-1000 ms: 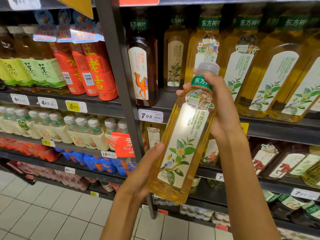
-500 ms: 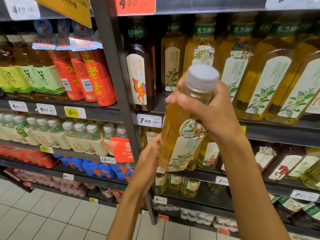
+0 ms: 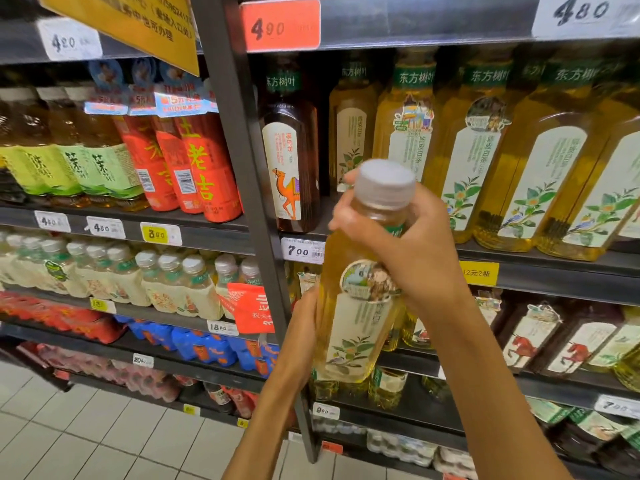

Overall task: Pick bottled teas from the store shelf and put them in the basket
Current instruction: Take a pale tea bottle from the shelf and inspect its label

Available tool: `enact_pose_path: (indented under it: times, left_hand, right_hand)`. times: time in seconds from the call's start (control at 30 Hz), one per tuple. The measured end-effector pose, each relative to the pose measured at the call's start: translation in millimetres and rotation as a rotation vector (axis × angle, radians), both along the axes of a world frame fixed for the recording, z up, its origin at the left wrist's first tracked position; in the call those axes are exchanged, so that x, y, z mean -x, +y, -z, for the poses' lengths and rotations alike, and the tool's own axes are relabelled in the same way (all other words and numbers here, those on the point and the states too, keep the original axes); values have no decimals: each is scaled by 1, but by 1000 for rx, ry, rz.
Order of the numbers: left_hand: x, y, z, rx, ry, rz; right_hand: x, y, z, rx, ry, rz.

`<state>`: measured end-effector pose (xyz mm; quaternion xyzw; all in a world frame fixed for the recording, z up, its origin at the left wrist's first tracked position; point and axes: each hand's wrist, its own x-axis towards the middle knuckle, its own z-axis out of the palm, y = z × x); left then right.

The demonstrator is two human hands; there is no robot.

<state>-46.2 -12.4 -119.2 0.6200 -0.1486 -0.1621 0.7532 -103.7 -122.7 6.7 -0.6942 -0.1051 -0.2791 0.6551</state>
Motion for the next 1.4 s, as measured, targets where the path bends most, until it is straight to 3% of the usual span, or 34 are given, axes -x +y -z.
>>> enact_pose_path:
  times: [0.13, 0.23, 0.4, 0.5, 0.73, 0.93, 1.13, 1.27, 1.4]
  left_hand:
    - [12, 13, -7, 81, 106, 200]
    - [24, 10, -9, 99, 181, 231]
    - [29, 11, -17, 185, 290, 221]
    - [32, 14, -19, 201, 289, 235]
    - [30, 23, -25, 123, 300, 220]
    - [31, 32, -25, 23, 219, 249]
    - [39, 25, -24, 217, 325, 205]
    - [40, 28, -27, 337, 330, 304]
    - [40, 33, -32, 241, 281, 288]
  right_hand:
    - [-14, -5, 3, -217, 158, 125]
    - [-25, -10, 2, -193, 216, 128]
    - [-32, -26, 5, -31, 259, -11]
    - [-32, -26, 9, -177, 276, -161]
    - [-29, -24, 5, -335, 196, -126]
    - [-28, -22, -8, -271, 128, -65]
    - [-36, -28, -7, -322, 149, -220]
    - [-41, -21, 10, -378, 169, -253]
    - [-40, -17, 8, -499, 83, -243]
